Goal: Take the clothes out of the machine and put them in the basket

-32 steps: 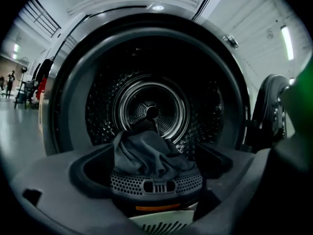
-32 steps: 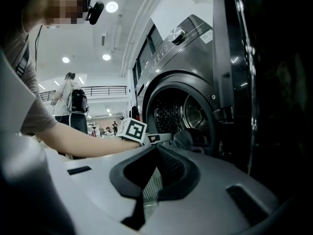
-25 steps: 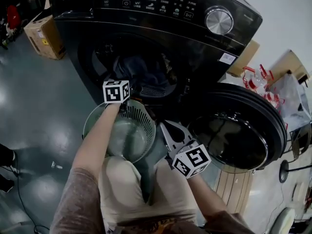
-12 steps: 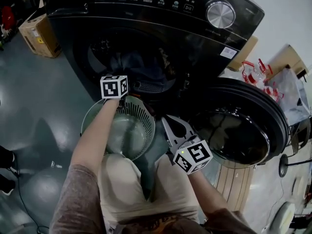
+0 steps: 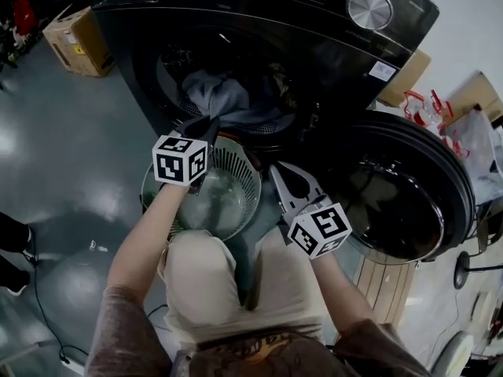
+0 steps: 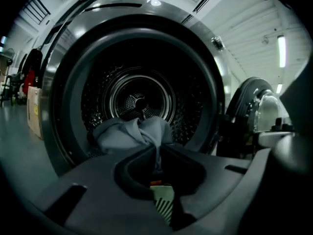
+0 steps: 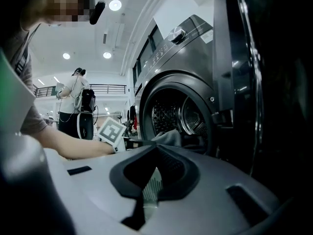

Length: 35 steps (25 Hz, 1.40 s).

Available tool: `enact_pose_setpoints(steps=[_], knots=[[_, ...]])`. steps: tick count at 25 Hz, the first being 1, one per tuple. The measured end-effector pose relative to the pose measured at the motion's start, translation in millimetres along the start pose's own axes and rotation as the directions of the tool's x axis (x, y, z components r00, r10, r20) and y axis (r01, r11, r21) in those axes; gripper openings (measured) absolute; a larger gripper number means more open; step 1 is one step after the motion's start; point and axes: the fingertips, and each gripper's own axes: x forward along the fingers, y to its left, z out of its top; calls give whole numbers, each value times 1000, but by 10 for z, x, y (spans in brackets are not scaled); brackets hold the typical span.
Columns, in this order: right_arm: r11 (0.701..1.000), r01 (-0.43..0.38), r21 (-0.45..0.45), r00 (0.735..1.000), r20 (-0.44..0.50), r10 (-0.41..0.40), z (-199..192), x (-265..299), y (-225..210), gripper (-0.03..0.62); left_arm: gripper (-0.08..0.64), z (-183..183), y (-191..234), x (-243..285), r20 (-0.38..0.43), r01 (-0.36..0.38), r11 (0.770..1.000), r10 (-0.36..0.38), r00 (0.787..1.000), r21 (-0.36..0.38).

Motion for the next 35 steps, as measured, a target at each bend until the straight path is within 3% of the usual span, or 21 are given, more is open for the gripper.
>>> enact_pose_setpoints(steps=[7,10,14,20,22,24,26,35], knots=[[1000,-13,17,1000,-3,14,-43,37,-18,-3,34,-26,-549,-711,-4,97,992,-97,995,83],[999,-27,23,1000,-9,27,-84,54,4,-3,34,-68,-608,-1011,-8,94,990,-94,996,103],[999,-46,25,999,-12,46,-109,90,39,-3,34,-121,-651,-1351,-19,112,993,-111,994,27],[998,-66,18,998,-9,67,-91,128,115,-3,46,-213,-635,-1459,-57,64,995,-60,997,74],[998,-64,18,998,-4,65,-71,113,110,-3,123,-177,-567,-1435,-42,14,996,-10,999,93],[998,-59,19,998,-1,59,-59,88,93,-3,263,-86,-513,-1410,-2,-25,994,25,1000,108],[999,-51,19,999,2,51,-55,67,71,-3,328,5,-485,-1333,25,-30,992,27,999,121],[1000,-26,10,1000,11,26,-15,-45,41,-3,451,-99,-378,-261,-53,38,991,-31,998,127]])
